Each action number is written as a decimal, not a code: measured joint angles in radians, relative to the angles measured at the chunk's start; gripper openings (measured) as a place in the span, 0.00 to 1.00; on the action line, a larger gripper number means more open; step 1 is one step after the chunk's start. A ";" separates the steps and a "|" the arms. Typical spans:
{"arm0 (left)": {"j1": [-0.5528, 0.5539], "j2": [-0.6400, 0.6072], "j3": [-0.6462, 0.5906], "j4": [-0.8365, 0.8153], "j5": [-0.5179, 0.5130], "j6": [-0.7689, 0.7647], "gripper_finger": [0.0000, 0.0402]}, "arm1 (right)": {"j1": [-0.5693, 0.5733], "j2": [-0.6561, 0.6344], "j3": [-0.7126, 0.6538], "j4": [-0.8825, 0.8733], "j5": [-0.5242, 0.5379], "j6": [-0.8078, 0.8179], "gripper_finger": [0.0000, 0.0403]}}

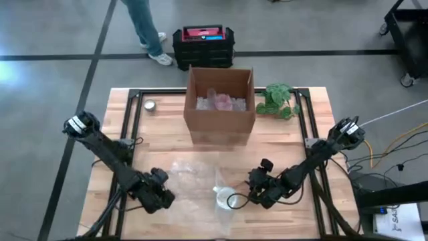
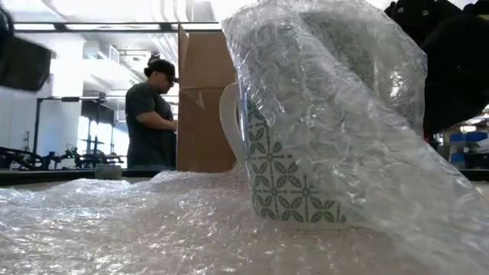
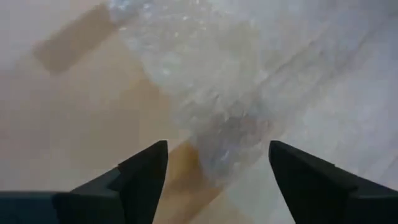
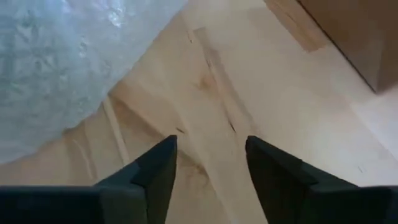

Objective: Wrap mug
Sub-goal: Wrap the white mug in bubble wrap

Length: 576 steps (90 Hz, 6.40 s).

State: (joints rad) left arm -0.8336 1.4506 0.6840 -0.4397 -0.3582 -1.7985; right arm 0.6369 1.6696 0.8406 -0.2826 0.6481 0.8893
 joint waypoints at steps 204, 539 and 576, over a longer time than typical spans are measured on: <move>0.117 0.032 0.276 0.318 -0.260 0.858 0.00 | -0.003 0.002 0.001 0.147 -0.017 -0.139 0.17; 0.354 0.295 0.431 0.658 0.064 1.188 0.00 | -0.052 0.116 0.409 -0.034 -0.206 -0.494 0.05; 0.291 0.191 0.432 0.498 0.041 1.147 0.00 | -0.043 0.118 0.409 0.028 -0.236 -0.562 0.05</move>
State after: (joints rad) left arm -0.5426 1.6416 1.1157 0.0587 -0.3173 -0.6512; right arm 0.5939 1.7880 1.2499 -0.2550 0.4126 0.3276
